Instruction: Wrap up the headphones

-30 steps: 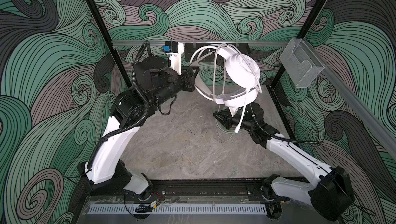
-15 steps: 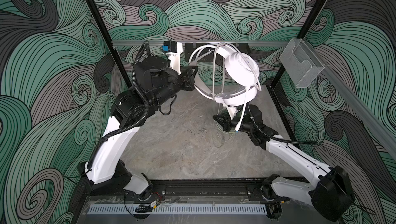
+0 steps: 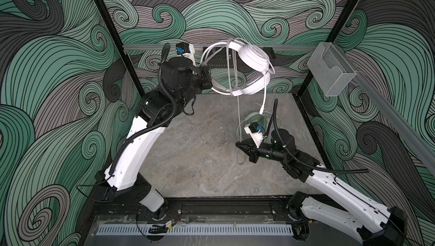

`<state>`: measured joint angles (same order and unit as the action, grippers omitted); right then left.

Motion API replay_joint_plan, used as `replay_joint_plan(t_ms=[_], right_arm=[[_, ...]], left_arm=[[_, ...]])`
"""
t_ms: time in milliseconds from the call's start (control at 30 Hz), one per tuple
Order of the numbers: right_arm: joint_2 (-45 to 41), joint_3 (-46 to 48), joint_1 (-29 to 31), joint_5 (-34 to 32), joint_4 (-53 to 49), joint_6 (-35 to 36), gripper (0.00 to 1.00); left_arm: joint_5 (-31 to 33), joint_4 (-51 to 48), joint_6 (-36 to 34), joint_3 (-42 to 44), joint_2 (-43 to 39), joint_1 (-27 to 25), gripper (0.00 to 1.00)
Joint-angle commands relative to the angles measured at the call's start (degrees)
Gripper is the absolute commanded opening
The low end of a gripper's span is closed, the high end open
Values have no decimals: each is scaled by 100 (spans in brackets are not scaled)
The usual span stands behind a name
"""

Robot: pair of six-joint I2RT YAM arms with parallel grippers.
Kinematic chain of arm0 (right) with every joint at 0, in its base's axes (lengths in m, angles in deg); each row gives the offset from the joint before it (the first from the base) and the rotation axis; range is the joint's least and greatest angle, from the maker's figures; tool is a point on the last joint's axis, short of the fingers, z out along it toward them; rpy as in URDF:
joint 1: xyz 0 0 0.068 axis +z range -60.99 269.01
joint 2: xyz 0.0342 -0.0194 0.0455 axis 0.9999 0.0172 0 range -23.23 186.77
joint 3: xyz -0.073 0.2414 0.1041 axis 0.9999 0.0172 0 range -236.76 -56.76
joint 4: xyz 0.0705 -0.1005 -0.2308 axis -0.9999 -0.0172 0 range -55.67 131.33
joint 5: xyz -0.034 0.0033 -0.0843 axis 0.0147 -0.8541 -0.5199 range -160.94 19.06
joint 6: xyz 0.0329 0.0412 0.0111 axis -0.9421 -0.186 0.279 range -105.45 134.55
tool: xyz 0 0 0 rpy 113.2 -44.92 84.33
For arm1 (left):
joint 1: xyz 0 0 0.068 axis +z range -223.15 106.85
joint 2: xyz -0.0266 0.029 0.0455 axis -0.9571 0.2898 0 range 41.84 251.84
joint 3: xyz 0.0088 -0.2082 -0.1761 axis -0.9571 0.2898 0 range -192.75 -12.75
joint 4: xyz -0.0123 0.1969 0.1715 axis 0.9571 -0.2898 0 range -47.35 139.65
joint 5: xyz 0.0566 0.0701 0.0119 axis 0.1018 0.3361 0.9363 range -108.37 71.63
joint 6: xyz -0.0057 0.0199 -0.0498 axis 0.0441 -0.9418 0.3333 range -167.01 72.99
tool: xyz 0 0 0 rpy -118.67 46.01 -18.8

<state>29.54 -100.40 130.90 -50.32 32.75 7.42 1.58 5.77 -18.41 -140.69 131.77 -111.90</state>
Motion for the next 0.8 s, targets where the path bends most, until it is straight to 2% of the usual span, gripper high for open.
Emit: replay_joint_plan(t_ms=[0, 300, 500, 767], right_arm=[[82, 76, 145, -449, -440, 28, 0], [551, -336, 654, -902, -752, 229, 0], [499, -732, 963, -1056, -1116, 333, 0], [404, -1495, 1206, -1338, -1916, 484, 0]], left_arm=[[353, 648, 583, 10, -61, 90, 0], [880, 833, 644, 751, -84, 235, 0], [1740, 1043, -34, 1432, -20, 247, 0], [2424, 1339, -1014, 2345, 181, 219, 0]])
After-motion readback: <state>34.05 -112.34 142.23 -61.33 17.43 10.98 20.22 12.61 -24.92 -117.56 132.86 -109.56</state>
